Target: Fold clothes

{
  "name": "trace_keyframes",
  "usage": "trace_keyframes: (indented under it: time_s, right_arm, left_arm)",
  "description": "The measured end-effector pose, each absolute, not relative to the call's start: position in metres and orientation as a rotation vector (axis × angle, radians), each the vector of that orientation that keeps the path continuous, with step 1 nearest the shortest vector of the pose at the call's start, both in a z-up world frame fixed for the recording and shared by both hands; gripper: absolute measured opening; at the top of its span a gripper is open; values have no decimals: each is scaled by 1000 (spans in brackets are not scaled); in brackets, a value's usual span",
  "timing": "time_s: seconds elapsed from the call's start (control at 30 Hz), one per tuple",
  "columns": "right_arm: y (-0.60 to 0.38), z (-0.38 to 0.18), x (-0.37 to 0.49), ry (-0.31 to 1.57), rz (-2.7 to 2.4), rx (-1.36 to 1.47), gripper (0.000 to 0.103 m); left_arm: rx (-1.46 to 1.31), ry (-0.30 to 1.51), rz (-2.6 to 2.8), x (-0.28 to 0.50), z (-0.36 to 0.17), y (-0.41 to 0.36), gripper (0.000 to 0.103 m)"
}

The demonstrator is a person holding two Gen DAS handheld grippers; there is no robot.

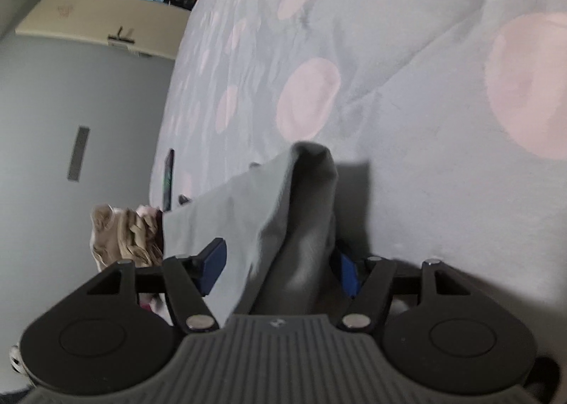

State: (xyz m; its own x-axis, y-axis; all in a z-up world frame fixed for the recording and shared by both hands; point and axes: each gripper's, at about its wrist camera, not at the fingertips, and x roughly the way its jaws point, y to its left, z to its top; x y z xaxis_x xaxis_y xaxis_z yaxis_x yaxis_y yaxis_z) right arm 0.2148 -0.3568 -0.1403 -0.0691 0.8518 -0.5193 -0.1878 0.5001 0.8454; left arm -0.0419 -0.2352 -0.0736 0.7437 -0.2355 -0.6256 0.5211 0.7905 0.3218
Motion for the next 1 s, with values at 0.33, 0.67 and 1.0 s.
trace_keyframes:
  time_s: [0.33, 0.67, 1.0]
  right_arm:
    - [-334, -93, 203, 1301, 915, 454, 12]
    - [-252, 12, 179, 1238, 921, 251, 12]
    - [-93, 53, 134, 1245, 878, -23, 12]
  left_arm:
    - [413, 564, -409, -51, -58, -218, 13]
    - [161, 439, -246, -88, -5, -151, 13]
    - [-156, 375, -69, -137, -5, -23, 14]
